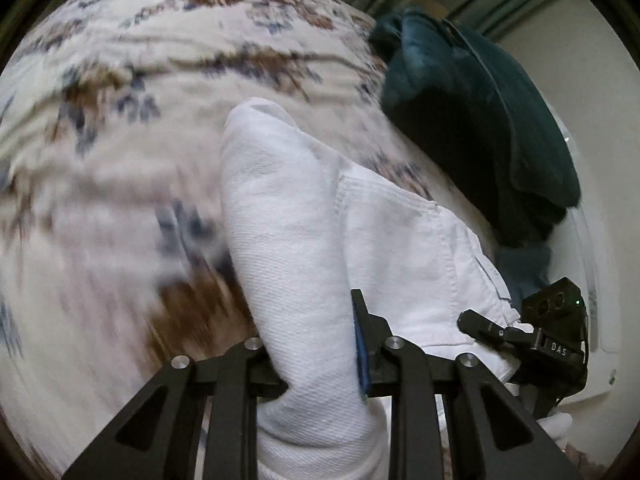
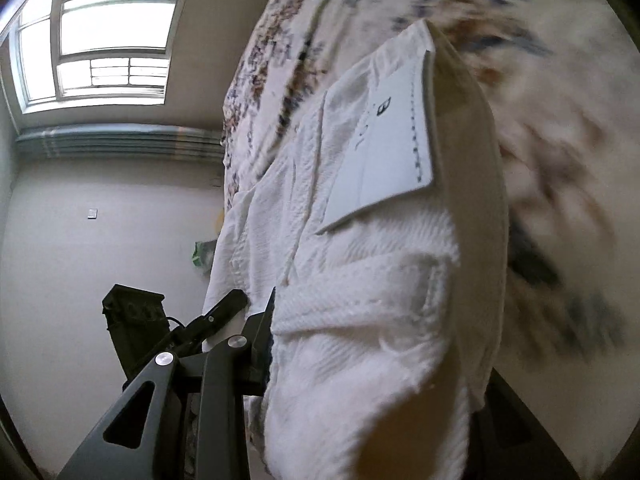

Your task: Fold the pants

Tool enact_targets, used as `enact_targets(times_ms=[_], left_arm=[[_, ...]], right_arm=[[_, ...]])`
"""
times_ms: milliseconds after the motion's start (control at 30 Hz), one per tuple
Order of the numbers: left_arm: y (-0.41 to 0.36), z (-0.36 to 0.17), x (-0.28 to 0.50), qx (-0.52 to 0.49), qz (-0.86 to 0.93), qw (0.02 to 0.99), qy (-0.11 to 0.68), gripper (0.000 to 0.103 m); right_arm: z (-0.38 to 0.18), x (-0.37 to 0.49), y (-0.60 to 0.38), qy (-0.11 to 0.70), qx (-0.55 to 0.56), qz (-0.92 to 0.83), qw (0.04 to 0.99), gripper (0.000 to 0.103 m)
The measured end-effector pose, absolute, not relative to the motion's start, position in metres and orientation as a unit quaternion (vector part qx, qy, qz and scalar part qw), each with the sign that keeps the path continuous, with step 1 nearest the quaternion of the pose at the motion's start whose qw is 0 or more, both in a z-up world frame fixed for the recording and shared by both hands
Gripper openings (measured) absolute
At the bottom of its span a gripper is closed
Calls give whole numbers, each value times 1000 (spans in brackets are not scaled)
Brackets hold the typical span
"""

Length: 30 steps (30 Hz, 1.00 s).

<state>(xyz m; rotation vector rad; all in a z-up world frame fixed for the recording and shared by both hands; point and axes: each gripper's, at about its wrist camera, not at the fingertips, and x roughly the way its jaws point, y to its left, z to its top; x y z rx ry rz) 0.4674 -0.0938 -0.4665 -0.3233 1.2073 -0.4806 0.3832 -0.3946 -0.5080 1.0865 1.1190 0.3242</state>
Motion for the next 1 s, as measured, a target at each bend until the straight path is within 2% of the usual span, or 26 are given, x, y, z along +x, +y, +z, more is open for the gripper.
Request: enact_targets(times_ms=[233, 300, 367, 400, 467, 533, 600, 633, 667, 800, 1000], left_arm=[[-27, -505, 587, -130, -216, 801, 542, 22], [-9, -532, 610, -130, -207, 793, 558, 24], [2, -564, 624, -122, -188, 776, 590, 32], [5, -576, 626, -117, -184, 770, 599, 34], [8, -586, 622, -105, -176, 767, 608, 47], [10, -584, 615, -101, -160, 773, 606, 59], [9, -575, 605, -86, -127, 782, 604, 68], [9, -571, 601, -76, -114, 788, 601, 80], [6, -565, 594, -55, -93, 796, 596, 92], [-4, -541, 575, 3, -49, 819, 572, 100], [-6, -513, 556, 26, -6, 825, 564, 100]], right_arm=[[-565, 556, -321, 484, 485, 168, 709, 35], [-585, 590, -307, 486, 480, 175, 709, 35], [-610, 613, -294, 508, 469, 169, 702, 36], [-624, 622, -286, 529, 458, 166, 695, 42], [-640, 629, -273, 573, 414, 146, 692, 51], [-644, 625, -270, 588, 393, 132, 694, 74], [-641, 618, -273, 599, 381, 109, 695, 85], [-635, 615, -274, 603, 362, 88, 705, 91], [-626, 611, -274, 608, 331, 60, 720, 93], [-584, 606, -260, 617, 189, -34, 763, 97], [-516, 588, -241, 578, 77, -119, 804, 97]])
